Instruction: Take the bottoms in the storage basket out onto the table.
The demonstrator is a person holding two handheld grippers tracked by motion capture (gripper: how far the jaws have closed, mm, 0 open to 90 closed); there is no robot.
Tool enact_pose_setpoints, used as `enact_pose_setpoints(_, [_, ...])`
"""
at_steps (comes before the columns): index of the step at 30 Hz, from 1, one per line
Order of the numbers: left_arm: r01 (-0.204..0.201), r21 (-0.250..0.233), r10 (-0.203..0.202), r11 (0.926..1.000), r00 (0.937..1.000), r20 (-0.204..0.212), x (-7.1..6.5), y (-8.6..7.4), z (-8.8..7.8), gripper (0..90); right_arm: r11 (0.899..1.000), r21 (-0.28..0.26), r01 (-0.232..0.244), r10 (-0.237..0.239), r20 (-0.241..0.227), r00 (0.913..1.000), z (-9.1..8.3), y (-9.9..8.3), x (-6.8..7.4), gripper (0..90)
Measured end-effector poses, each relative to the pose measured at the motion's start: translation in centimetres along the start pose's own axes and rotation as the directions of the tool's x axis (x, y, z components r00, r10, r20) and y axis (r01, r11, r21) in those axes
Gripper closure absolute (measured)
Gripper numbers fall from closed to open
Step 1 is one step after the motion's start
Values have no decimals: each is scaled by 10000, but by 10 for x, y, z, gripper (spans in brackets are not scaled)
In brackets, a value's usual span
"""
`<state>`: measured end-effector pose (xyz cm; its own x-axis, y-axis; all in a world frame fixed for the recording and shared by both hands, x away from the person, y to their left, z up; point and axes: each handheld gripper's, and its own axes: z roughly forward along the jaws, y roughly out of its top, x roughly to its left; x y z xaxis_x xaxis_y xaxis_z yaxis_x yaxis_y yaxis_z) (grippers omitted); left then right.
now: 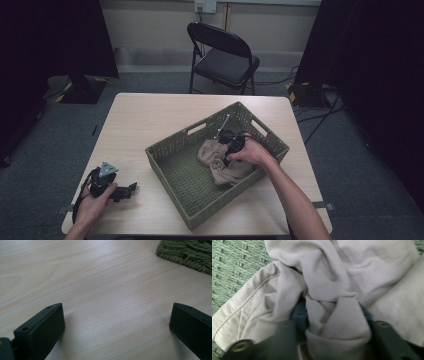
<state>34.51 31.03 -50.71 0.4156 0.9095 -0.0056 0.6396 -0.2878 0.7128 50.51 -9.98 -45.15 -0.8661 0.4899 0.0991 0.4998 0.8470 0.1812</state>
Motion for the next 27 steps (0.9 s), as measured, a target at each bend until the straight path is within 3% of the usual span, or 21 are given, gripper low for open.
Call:
enact_pose_setpoints(9, [-3, 4, 3, 10000, 10000, 1, 0, 0, 0, 0, 9998, -180, -36, 41, 284, 9996, -4, 2, 3, 691])
enact_pose_setpoints(16, [5, 0, -5, 10000, 10000, 0, 0, 0, 0, 0, 9931, -1094, -416, 459, 369, 9983, -22, -1, 0, 727])
enact_pose_setpoints(19, [0, 3, 0, 10000, 10000, 1, 0, 0, 0, 0, 9864, -1549, -554, 616, 361, 9974, -30, -3, -1, 730])
enact_pose_setpoints(21, [-2, 5, 2, 10000, 10000, 0, 0, 0, 0, 0, 9762, -2086, -594, 676, 322, 9972, -38, -6, 1, 731])
enact_pose_setpoints(22, [2, 3, -2, 10000, 10000, 1, 0, 0, 0, 0, 9762, -2086, -594, 676, 322, 9972, -38, -6, 1, 731])
enact_pose_setpoints(24, [-6, 7, 6, 10000, 10000, 0, 0, 0, 0, 0, 9640, -2584, -633, 757, 384, 9964, -46, -8, 3, 731])
enact_pose_setpoints(27, [-2, 1, 2, 10000, 10000, 3, 0, 0, 0, 0, 9561, -2853, -668, 814, 397, 9959, -51, -10, 3, 731])
